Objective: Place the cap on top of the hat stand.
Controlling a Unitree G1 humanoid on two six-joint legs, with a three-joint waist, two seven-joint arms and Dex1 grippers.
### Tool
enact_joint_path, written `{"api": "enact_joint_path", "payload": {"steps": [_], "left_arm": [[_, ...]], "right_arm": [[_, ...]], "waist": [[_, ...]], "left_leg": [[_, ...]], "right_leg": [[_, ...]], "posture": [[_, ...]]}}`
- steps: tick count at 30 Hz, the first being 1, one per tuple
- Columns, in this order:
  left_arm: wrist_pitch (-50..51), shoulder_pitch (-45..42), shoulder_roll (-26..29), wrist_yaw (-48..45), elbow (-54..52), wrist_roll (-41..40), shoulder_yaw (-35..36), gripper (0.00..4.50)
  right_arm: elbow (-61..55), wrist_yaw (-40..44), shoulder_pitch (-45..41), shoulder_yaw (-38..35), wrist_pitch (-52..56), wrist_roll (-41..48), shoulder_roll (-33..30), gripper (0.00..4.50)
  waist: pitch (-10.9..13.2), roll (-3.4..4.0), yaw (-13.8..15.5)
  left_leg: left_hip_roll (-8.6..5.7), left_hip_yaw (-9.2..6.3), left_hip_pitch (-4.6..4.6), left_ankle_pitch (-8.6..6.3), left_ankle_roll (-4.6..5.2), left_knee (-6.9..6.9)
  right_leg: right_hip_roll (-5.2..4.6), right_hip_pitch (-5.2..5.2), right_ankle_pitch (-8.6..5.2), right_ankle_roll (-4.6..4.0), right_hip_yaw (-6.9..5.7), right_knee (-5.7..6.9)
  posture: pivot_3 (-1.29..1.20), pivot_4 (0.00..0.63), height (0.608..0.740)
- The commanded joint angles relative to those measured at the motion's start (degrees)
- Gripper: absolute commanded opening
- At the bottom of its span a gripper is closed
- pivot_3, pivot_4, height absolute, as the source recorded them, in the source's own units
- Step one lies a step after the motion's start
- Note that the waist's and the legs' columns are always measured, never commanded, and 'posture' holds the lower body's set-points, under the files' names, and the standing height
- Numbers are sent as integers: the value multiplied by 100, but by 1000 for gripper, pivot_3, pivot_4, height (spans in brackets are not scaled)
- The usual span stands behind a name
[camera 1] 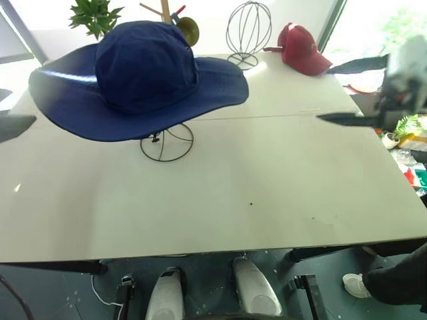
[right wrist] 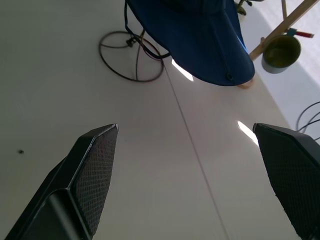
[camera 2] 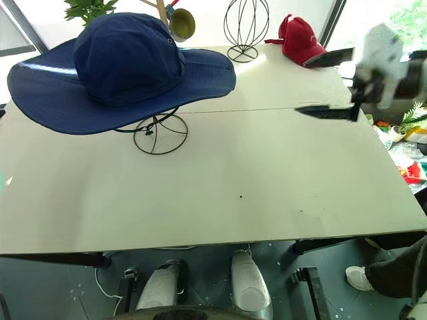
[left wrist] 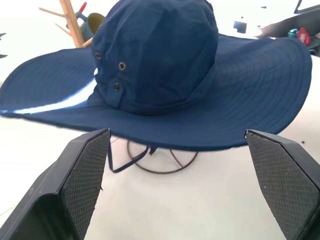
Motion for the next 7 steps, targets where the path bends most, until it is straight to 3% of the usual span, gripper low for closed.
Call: {"api": "enact_joint_path", "payload": {"steps": [1,7], "left_arm": [[-102,81,-1,-81,-64,100,389,4500],[-7,282,-13,-117,-171,149,639,4500]], "right_arm": [[337,662,-494,-268,912,28,103,4425],[796,861,-939,-434,1384,-411,522,4425]], "waist": [[0,-1,16],[1,1,18]], "left_leg": [[0,3,0,0,0,0],[0,7,-5,-1,-1,-2]], "right_leg": [[-2,-1,-4,0,0,0],[-2,-10,-6,0,1,-1]], "posture": [[0,150,739],[0,150,739]]}}
